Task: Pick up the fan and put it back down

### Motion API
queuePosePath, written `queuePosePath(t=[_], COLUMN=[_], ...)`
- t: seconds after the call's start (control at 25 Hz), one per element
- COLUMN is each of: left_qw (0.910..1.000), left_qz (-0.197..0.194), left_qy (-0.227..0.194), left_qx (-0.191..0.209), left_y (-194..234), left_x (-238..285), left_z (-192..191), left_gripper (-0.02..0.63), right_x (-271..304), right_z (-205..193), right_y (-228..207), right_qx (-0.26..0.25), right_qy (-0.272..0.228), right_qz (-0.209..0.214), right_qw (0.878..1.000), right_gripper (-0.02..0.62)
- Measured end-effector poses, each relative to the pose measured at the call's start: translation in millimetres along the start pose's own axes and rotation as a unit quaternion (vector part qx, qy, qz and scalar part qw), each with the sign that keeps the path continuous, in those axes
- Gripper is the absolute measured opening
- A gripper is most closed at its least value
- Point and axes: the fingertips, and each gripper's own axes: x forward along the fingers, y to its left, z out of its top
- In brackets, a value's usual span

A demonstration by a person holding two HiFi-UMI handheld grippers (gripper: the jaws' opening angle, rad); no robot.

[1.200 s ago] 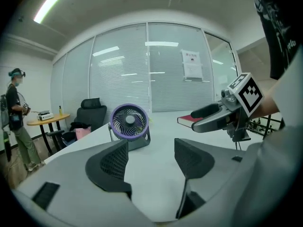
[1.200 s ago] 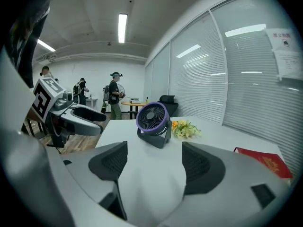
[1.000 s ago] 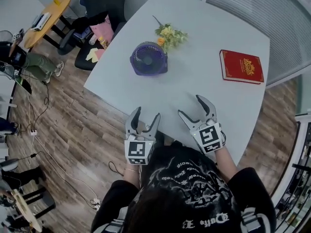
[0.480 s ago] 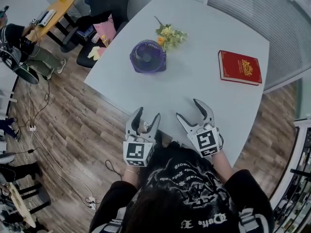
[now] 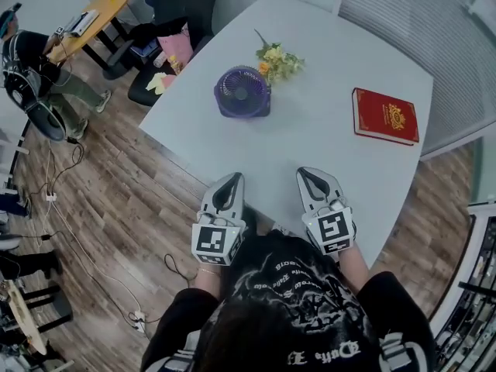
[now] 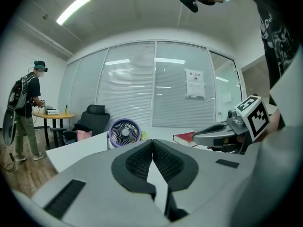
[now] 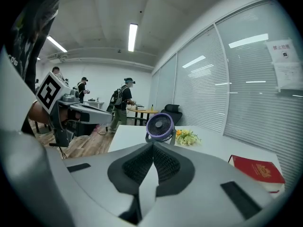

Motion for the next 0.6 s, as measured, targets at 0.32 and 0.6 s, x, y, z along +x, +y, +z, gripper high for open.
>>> queuePosePath(t=[0.32, 0.6], left_qw=[0.9998, 0.9996], left_qz=[0.015, 0.009], left_qy=[0.009, 0.019], left_qx=[0.008, 0.02], left_y=[0.3, -5.9], left_x=[-0.4, 3.3], left_z=[-5.0, -8.3], left_gripper=[0.02, 0.02], right_x=[-1.9, -1.4], right_z=[3.4, -1.2], right_y=[-3.0, -7.7], right_qx=[0.018, 0.016], right_qy=[-0.009, -0.004], right_qz=[0.014, 0.015], right_qw=[1.0, 1.0], right_gripper=[0.008, 0.008])
